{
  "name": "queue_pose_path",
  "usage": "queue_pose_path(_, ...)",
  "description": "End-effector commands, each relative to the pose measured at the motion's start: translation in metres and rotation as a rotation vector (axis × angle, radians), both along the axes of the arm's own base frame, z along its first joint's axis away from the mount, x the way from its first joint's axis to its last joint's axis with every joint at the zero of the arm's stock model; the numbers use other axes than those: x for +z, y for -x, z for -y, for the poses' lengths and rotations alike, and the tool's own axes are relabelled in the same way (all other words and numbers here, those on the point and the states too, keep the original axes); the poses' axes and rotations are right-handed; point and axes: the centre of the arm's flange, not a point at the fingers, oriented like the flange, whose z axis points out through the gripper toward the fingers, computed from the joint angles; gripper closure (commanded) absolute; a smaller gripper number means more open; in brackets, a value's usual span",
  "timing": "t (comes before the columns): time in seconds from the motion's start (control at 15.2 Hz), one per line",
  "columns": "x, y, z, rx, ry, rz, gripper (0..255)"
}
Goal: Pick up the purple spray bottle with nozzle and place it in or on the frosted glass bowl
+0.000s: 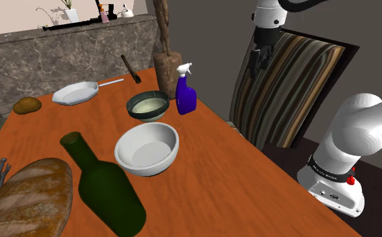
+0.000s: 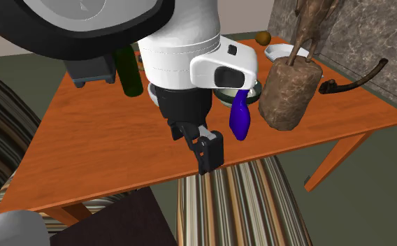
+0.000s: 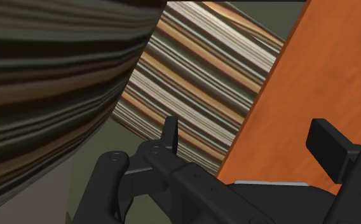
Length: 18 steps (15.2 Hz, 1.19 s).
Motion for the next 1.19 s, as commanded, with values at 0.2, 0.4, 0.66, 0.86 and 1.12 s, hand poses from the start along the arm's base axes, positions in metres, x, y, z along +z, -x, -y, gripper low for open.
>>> queue_pose_path(0.2, -0.018, -0.026, 0.017, 0.156, -0.047, 0.057, 0)
queue_pose_path(0.4, -0.035, -0.055, 0.029, 0.311, -0.094, 0.115, 0)
queue_pose_path(0.66, -0.056, -0.097, 0.037, 0.519, -0.156, 0.191, 0)
queue_pose_path(0.86, -0.070, -0.130, 0.036, 0.674, -0.203, 0.248, 0)
queue_pose_path(1.12, -0.085, -0.174, 0.025, 0.882, -0.266, 0.325, 0)
